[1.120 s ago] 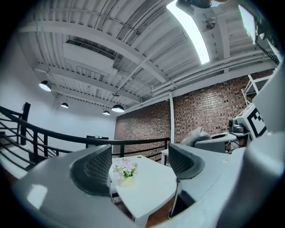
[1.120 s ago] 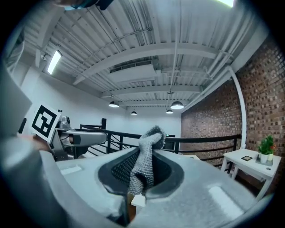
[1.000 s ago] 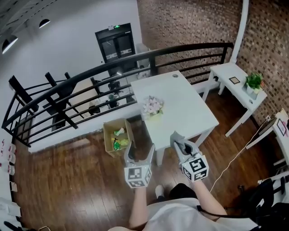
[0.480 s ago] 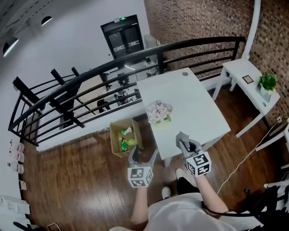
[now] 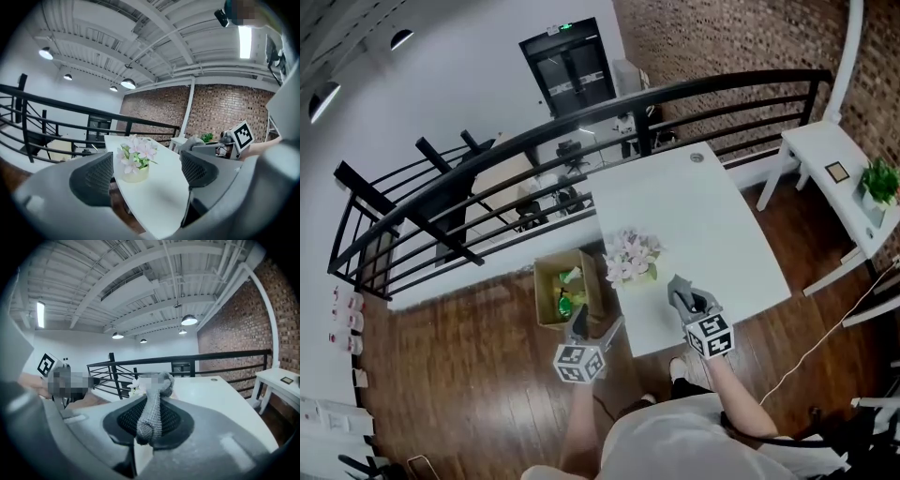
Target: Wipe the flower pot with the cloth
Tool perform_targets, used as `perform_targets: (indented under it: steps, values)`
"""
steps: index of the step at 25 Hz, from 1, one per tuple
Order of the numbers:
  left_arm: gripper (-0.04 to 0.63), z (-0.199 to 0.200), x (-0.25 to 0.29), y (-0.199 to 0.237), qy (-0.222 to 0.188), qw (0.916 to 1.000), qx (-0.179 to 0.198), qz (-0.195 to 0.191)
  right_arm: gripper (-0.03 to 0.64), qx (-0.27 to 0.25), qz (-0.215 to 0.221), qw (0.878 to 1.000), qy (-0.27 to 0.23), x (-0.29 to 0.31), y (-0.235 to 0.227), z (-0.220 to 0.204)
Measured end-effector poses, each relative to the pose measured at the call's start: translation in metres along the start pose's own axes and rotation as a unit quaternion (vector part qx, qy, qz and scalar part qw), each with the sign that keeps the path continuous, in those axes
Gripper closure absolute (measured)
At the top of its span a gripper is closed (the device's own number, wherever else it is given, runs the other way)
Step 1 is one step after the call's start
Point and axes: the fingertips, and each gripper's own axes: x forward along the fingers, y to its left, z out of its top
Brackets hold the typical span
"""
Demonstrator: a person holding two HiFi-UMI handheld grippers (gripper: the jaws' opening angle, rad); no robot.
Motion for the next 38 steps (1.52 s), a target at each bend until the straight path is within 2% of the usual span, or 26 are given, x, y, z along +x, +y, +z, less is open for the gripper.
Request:
perform_targets:
  steps: [2, 5, 8, 13, 17, 20, 22, 25, 27, 32, 35, 38]
  values:
    - [0.13, -0.018, 0.015, 0.008, 0.024, 0.9994, -0.015, -0.019, 0.595, 0.011, 0.014, 1.0, 0.017, 0.017, -0.008, -0.017]
    - [0.13, -0.063, 0.041, 0.007, 0.06, 0.9963, -0.028, -0.055, 0.595, -0.005, 0.023, 0.998, 0.054, 0.039, -0.025, -0.06]
    - [0.129, -0.096, 0.072, 0.023, 0.099, 0.9905, -0.023, -0.093, 0.595, 0.012, 0.019, 0.997, 0.072, 0.079, -0.035, -0.091]
    - [0.129, -0.119, 0.113, 0.044, 0.14, 0.9798, -0.006, -0.143, 0.595, 0.012, 0.003, 0.997, 0.07, 0.112, -0.034, -0.103]
    - [0.129, -0.116, 0.141, 0.066, 0.138, 0.9759, 0.011, -0.169, 0.595, -0.001, -0.005, 0.998, 0.065, 0.135, -0.042, -0.101]
    - [0.129, -0.109, 0.157, 0.071, 0.122, 0.9733, 0.015, -0.194, 0.587, -0.012, 0.013, 0.998, 0.058, 0.147, -0.046, -0.1]
    - [0.096, -0.108, 0.163, 0.067, 0.117, 0.968, 0.028, -0.22, 0.558, -0.028, 0.042, 0.997, 0.058, 0.151, -0.044, -0.1]
    - [0.033, -0.108, 0.175, 0.063, 0.112, 0.9605, 0.061, -0.247, 0.557, -0.054, 0.084, 0.993, 0.059, 0.157, -0.037, -0.101]
    - [-0.018, -0.105, 0.187, 0.063, 0.103, 0.9581, 0.075, -0.257, 0.557, -0.061, 0.093, 0.992, 0.055, 0.161, -0.035, -0.1]
    - [-0.007, -0.113, 0.206, 0.054, 0.111, 0.9417, 0.1, -0.302, 0.557, -0.053, 0.084, 0.994, 0.043, 0.165, -0.034, -0.099]
    - [0.077, -0.113, 0.211, 0.054, 0.105, 0.9428, 0.103, -0.299, 0.557, -0.051, 0.08, 0.995, 0.039, 0.164, -0.033, -0.098]
    - [0.087, -0.111, 0.209, 0.054, 0.114, 0.9428, 0.098, -0.298, 0.56, -0.046, 0.075, 0.995, 0.041, 0.161, -0.03, -0.096]
